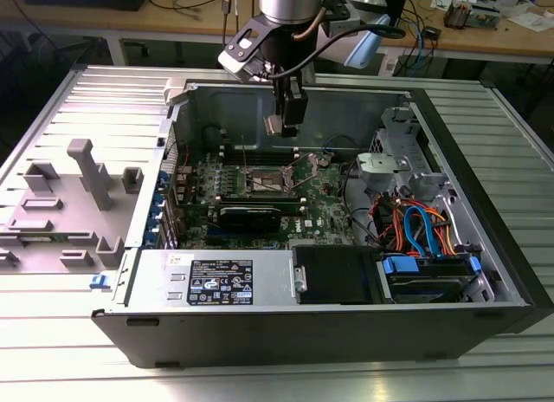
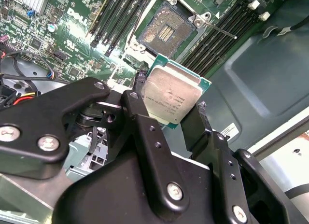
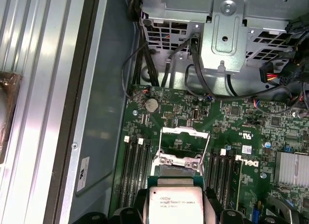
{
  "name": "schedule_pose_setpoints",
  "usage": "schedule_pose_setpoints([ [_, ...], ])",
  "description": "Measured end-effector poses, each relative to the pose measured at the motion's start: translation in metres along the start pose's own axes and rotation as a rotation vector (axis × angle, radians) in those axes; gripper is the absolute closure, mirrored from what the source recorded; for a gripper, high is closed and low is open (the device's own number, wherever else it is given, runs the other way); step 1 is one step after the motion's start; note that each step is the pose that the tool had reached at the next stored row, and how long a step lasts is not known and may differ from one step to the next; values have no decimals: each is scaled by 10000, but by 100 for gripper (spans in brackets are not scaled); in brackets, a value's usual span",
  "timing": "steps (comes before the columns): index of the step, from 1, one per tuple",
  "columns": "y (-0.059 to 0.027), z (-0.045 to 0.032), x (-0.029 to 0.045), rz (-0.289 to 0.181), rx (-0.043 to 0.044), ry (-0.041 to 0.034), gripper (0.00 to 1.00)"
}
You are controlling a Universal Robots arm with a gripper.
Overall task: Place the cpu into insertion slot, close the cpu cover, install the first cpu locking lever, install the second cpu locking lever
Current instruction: 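Place the cpu into insertion slot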
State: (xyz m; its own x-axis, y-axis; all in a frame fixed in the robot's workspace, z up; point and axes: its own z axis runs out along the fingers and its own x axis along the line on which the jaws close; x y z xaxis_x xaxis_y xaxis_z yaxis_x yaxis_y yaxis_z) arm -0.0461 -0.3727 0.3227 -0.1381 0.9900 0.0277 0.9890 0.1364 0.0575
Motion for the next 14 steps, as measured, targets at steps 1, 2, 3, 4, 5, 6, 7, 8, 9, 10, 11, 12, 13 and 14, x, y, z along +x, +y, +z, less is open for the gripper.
schedule_pose_setpoints([
  [1, 0, 0, 0, 0, 0, 0, 46],
  [2, 0, 0, 0, 0, 0, -1, 46],
  [3, 0, 1, 0, 0, 0, -1, 46],
  [4, 0, 4, 0, 0, -1, 1, 46],
  [5, 0, 12, 0, 0, -2, 2, 46],
  [6, -1, 19, -1, 0, -1, 1, 46],
  [7, -2, 25, 0, 7, -1, -1, 46],
  [8, -3, 41, -1, 52, -2, -4, 46],
  [9, -4, 55, -2, 96, -3, -6, 46],
  [10, -6, 68, -2, 148, -4, -9, 46],
  [11, -8, 100, -3, 266, -8, -16, 46],
  [12, -12, 130, -3, 378, -10, -23, 46],
  [13, -14, 148, -4, 427, -12, -26, 46],
  [14, -18, 174, -4, 487, -14, -29, 46],
])
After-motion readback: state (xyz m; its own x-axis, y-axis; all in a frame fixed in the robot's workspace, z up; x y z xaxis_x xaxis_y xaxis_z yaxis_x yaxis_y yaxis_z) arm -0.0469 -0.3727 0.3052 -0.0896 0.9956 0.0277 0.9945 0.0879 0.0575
